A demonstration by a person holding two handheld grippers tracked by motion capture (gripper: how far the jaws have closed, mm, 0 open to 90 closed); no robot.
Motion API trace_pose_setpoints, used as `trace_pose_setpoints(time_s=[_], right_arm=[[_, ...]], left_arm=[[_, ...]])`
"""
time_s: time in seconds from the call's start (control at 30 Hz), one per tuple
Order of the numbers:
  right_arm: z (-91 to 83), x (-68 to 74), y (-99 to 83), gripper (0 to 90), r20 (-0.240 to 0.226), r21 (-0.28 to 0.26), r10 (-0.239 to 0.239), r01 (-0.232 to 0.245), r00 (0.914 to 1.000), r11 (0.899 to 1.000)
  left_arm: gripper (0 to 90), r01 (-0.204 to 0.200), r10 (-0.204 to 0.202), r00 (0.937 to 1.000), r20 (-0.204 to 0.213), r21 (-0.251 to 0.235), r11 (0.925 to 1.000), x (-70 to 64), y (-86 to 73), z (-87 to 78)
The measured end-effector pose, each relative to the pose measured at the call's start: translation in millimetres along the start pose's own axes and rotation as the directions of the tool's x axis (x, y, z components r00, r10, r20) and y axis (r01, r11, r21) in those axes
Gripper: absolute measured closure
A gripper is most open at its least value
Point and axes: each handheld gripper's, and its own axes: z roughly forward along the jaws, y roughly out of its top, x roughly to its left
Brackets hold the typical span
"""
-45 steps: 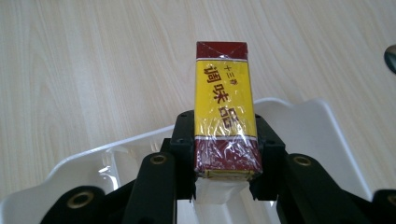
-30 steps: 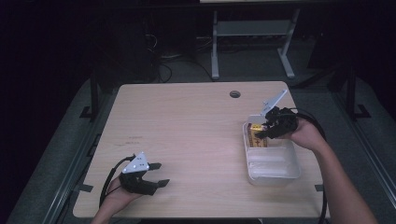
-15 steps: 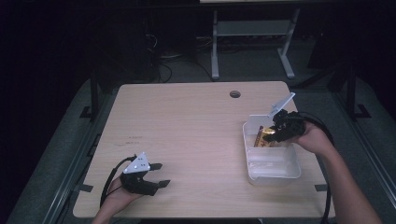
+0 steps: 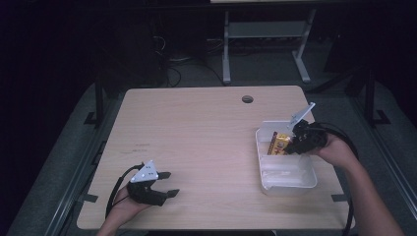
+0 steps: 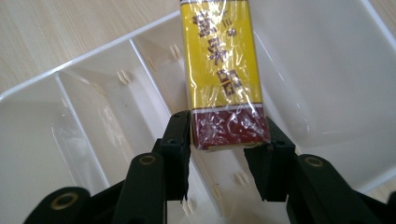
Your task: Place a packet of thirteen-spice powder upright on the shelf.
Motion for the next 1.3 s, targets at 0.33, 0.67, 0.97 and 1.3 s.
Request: trace_pose_setpoints(time_s=[0.33,0.67,0.97,1.3], right_arm=[[-1.7,1.7,2.9,61.7,0.045,0.01,-0.027,0.027,0.9986,1.0],[-5.1,0.6,3.5,58.3,0.092,-0.006,-0.02,0.021,0.9956,1.0],[-11.5,1.9,12.0,49.9,0.075,-0.071,-0.006,0.011,0.9972,0.997],[-12.1,8.5,27.1,45.2,0.032,-0.109,-0.021,0.024,0.9993,0.994]], left_arm=[[31.9,0.0,0.0,1.0,0.001,-0.003,1.0,0.6,0.3,0.0],[31.9,-0.002,0.002,1.0,0.002,0.0,1.0,0.1,0.9,1.2],[31.9,-0.003,0.003,1.0,0.004,-0.002,1.0,-0.3,1.0,0.4],[31.7,-0.002,0.002,1.0,0.003,-0.006,1.0,-0.2,1.2,-0.9]])
